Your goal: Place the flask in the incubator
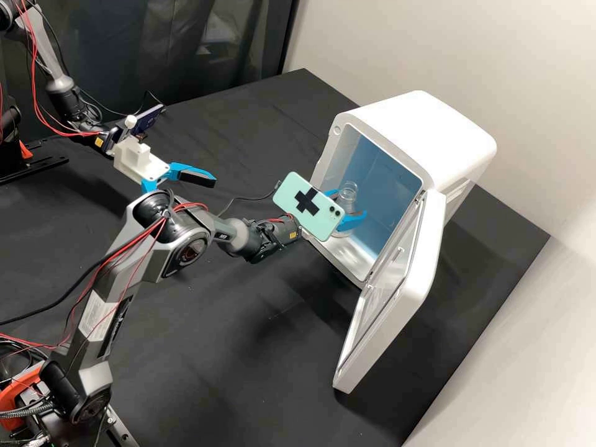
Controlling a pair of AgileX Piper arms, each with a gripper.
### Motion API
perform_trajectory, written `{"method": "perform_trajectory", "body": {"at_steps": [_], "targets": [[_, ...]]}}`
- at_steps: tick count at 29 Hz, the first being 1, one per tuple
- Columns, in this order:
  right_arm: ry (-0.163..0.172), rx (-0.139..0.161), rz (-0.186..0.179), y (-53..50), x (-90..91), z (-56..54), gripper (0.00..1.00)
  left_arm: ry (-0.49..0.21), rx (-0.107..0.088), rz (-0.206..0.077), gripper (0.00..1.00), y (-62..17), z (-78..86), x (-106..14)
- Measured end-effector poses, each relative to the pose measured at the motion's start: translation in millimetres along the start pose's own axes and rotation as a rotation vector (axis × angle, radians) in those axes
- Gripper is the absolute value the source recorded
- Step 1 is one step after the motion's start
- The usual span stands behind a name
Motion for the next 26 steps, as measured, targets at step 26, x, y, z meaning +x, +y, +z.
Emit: {"method": "perform_trajectory", "body": {"at_steps": [26], "targets": [[-0.109,-0.052,-0.031,-5.0,68.6,4.9,0.00,-0.009,0.025,0.004,1.00,0.3,3.7,2.3]]}}
